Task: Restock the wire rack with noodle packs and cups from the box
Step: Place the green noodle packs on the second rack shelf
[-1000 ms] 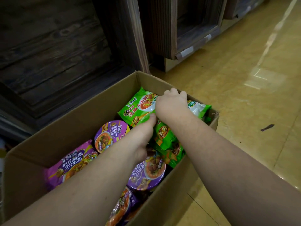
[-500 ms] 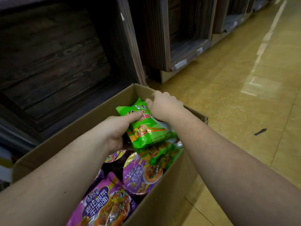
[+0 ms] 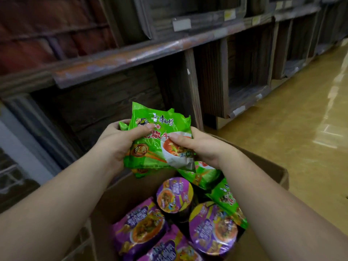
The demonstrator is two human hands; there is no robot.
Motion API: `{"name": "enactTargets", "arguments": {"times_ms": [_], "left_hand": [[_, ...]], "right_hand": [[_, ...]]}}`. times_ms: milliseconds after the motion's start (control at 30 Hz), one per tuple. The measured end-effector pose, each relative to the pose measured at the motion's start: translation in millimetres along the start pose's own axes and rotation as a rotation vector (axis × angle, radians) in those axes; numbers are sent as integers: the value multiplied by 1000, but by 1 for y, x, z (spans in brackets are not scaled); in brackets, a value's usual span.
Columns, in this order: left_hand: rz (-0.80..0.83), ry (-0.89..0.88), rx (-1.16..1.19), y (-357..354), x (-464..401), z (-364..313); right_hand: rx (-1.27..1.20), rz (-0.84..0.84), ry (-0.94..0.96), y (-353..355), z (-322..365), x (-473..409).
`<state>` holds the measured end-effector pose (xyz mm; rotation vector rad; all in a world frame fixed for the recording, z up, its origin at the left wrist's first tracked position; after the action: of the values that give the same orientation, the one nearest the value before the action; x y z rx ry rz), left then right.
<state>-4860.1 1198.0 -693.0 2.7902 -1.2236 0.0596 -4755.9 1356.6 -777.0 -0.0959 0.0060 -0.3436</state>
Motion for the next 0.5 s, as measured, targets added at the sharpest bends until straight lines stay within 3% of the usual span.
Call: {"name": "enactTargets", "arguments": {"times_ms": [333, 433, 500], "left_hand": [[-113, -301, -159, 150, 46, -94], [-131, -375, -340, 201, 68, -137], [-236, -427, -567, 234, 92, -168]], "right_hand": [[44, 47, 375, -150, 111, -47], [69, 43, 483, -202, 156, -58], [116, 51, 553, -242, 188, -63]]}}
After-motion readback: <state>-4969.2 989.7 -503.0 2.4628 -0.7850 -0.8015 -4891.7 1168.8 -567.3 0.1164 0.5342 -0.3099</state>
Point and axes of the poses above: each hand's wrist, its own x-axis away from the middle knuckle, its own y-axis out of the back of the hand, z = x × y, the point moved 4 cm from there along -x, towards the middle knuckle, and after that the axes turned 8 degrees about z, right-handed, at the moved point
